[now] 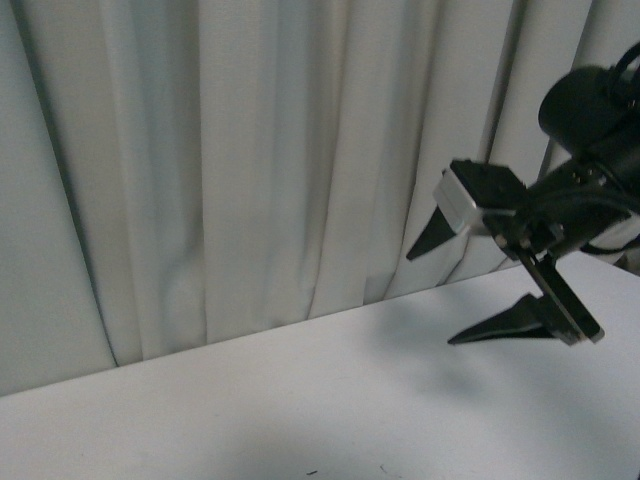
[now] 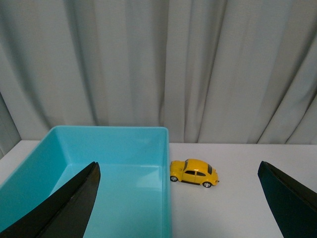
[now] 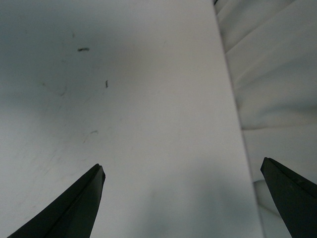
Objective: Wind up and store yellow beetle toy
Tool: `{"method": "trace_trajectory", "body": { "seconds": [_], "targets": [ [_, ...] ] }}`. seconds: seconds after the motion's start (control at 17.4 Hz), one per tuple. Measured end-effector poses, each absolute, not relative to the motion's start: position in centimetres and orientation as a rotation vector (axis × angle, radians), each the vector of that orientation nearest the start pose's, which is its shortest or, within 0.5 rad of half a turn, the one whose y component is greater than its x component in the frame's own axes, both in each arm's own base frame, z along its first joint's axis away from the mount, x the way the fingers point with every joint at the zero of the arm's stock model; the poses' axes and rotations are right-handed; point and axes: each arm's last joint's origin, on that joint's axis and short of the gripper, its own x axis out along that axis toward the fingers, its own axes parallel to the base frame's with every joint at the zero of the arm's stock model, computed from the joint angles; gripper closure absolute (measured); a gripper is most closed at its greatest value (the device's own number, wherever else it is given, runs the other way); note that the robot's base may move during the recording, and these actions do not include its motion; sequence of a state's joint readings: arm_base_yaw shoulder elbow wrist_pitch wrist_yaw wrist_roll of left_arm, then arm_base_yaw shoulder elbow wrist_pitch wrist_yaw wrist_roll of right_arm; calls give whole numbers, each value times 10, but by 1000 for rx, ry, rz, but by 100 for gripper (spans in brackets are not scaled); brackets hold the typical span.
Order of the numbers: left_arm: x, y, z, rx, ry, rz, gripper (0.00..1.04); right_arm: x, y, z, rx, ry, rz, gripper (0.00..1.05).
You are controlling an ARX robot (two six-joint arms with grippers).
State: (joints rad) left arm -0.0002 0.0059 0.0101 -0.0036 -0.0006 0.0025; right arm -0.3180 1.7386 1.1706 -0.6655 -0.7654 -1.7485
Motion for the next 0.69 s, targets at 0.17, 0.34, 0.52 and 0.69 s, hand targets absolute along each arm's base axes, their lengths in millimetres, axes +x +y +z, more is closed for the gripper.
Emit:
{"method": "trace_trajectory", "body": {
  "seconds": [0.17,0.34,0.52,0.69],
  "targets": [
    [97,0,166,2,-1,0,7,318,-66,227,-1143,297,712,18],
    [97,0,166,2,-1,1,7,258,-30,225,-722,172,141,47],
    [97,0,166,2,-1,0,7,214,-20,238,-228,-58,-9,78],
    [97,0,166,2,-1,2,7,189,-11,199,-43,36,8,103]
  ]
}}
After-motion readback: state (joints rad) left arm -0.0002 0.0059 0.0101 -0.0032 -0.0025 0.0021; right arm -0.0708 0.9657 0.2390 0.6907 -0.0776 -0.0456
